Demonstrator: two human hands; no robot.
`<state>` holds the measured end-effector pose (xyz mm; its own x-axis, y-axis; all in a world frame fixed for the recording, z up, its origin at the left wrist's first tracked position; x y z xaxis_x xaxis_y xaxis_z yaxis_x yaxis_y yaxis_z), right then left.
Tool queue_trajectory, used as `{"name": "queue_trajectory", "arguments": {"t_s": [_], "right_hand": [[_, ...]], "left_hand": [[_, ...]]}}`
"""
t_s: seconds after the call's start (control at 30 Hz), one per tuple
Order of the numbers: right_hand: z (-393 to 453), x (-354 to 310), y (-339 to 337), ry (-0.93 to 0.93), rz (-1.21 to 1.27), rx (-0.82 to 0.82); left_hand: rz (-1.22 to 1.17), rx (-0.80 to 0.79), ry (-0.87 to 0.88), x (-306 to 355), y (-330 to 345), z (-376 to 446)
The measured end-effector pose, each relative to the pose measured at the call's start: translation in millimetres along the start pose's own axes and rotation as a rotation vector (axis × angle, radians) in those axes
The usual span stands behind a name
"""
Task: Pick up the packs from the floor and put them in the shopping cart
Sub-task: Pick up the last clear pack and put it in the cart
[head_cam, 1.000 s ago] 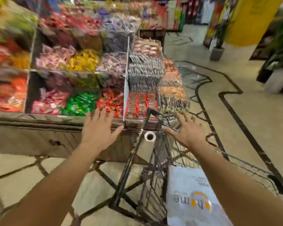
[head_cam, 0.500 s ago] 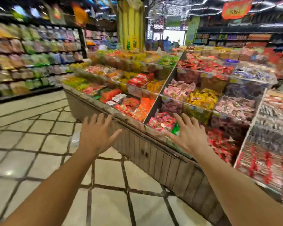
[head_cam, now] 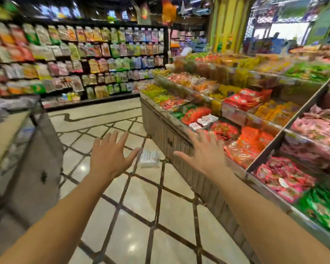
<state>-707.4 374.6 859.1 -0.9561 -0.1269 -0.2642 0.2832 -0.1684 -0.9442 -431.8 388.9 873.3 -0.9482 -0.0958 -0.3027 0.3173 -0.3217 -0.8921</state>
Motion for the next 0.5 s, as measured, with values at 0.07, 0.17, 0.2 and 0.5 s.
{"name": "queue_trajectory", "arguments": {"t_s": [0.07,0.17,0.2,0.5], "right_hand": [[52,-6,10,-0.018,0.024,-0.003],[129,-12,25,-0.024,0.049,-0.02],[150,-15,32,-0.023,0.056,-0.034],[319,-51,110,-0.061,0.035,-0.082]], "left_hand": [[-0.008,0.014,-0.03,-10,16,42],[-0.012,-0.018,-0.06,-23,44,99],[-0.011,-0.04,-0.06,-27,56,115],[-0.033,-0.076,-0.1,-67,157,265]]}}
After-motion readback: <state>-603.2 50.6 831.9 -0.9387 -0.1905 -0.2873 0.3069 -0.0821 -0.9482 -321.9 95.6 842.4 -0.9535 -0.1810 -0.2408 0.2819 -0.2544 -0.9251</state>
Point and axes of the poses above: each hand's wrist, its own z-axis towards the middle knuckle, its own y-axis out of the palm, x = y × z, the point moved 8 cm from there along z, towards the middle knuckle, and after that the axes turned 14 degrees about z, right-handed, at the moved point
